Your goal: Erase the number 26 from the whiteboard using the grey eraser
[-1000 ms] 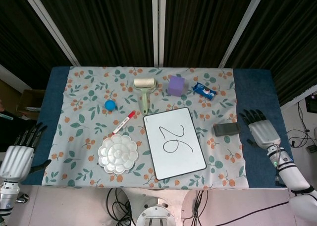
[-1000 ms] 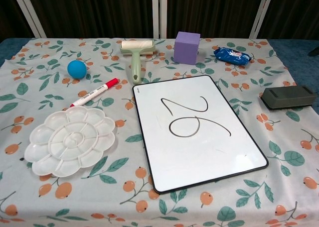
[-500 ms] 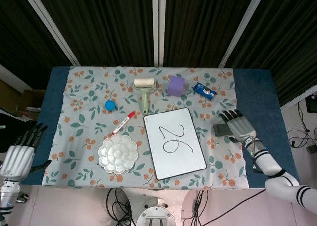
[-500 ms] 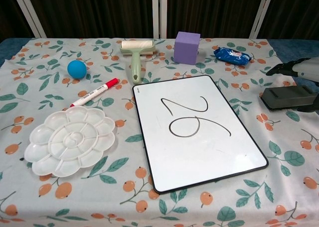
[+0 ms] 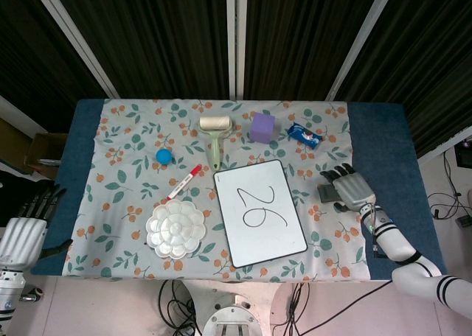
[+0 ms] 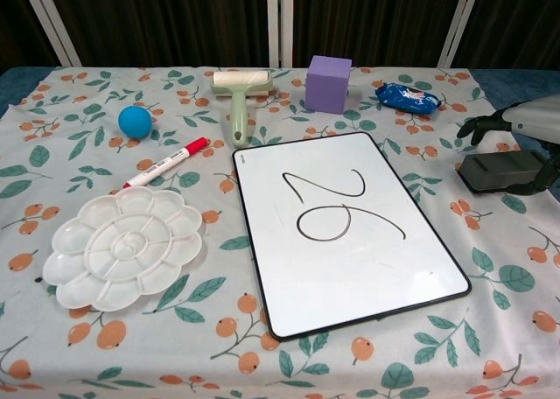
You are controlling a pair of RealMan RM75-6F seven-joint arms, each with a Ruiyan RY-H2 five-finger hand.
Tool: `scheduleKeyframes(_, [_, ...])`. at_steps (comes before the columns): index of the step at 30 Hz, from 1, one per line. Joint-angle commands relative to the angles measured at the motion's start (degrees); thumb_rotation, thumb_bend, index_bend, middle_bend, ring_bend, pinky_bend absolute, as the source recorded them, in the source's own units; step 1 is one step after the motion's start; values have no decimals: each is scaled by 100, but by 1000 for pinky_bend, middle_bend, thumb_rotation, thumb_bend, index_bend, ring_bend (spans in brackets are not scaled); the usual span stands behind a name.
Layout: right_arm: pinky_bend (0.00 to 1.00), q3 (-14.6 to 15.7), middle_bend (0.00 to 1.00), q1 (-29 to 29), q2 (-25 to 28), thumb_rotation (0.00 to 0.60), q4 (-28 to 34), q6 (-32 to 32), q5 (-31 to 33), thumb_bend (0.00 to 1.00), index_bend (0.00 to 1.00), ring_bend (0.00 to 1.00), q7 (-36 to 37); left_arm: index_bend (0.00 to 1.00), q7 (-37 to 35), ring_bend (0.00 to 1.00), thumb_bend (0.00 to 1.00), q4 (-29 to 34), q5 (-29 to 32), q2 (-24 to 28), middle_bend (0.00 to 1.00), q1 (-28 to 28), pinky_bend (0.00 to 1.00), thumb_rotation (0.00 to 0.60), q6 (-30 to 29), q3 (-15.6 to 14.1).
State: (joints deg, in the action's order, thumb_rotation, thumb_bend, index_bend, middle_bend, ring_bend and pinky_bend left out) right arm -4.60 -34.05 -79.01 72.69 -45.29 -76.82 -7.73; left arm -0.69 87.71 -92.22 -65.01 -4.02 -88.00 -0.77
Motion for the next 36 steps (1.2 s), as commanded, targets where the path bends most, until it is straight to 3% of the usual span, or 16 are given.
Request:
scheduleKeyframes(1, [162, 14, 237, 11, -20, 600, -17, -69, -3, 176, 216, 151, 6, 32, 5, 35, 0, -2, -3, -8, 44, -3, 177, 600, 7, -3])
scheduleKeyframes(7, [223, 50, 293, 68, -80, 600, -107, -233, -2, 176, 296, 191, 21, 32, 35, 35, 0, 10, -7, -6, 44, -8, 177, 600, 11, -3])
scheduleKeyframes(21, [246, 96, 343, 53, -129, 600, -164, -263, 89, 178, 334, 250, -89, 32, 29, 35, 0, -10, 0, -13, 44, -3, 176, 600, 34, -22])
scheduleKeyframes(28, [362, 107, 374, 67, -163, 600, -188, -320, 132, 198, 357, 329, -170, 32, 26, 35, 0, -25, 8, -22, 44, 1, 176, 600, 28, -18])
scheduleKeyframes(36, [412, 118, 411, 68, -202, 600, -213, -382, 132, 210, 424, 358, -224, 32, 37, 36, 0, -25, 9, -25, 44, 7, 175, 600, 15, -14])
